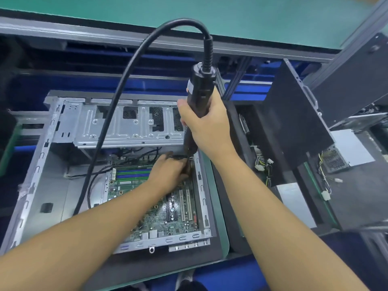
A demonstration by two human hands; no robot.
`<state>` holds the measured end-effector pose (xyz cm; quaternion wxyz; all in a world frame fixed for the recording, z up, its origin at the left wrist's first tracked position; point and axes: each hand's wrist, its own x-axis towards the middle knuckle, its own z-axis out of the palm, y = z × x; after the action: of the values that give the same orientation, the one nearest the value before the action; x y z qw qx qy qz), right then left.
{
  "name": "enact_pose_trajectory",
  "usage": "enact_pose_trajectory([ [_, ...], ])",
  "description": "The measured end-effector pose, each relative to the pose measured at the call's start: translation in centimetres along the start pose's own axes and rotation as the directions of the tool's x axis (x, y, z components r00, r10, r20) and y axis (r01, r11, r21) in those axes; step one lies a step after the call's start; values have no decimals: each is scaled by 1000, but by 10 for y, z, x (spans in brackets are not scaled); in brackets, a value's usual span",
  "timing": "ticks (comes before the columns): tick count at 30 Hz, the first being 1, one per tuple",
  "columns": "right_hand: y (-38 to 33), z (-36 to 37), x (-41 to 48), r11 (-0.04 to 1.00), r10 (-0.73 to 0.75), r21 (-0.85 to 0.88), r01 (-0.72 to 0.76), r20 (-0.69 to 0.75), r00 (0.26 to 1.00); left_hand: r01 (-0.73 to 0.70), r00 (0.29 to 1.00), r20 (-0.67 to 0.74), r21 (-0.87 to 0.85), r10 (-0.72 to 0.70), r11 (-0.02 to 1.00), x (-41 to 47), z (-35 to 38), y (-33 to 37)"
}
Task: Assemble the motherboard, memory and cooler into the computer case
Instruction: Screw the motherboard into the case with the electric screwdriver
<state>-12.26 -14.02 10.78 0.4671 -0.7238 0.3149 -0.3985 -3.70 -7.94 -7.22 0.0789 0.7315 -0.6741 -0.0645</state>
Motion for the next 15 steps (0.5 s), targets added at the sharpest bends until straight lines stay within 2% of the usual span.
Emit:
enact_pose_trajectory([
  [4,9,1,1,1000,20,-8,-20,39,999,59,998,33,54,-61,997,3,3,1],
  [10,19,-1,-3,999,3,-54,-1,46,999,159,986,52,-42,-157,986,3,6,13],
  [15,19,-2,-3,998,-14,-66,17,43,999,170,984,58,-51,-167,984,4,6,15],
])
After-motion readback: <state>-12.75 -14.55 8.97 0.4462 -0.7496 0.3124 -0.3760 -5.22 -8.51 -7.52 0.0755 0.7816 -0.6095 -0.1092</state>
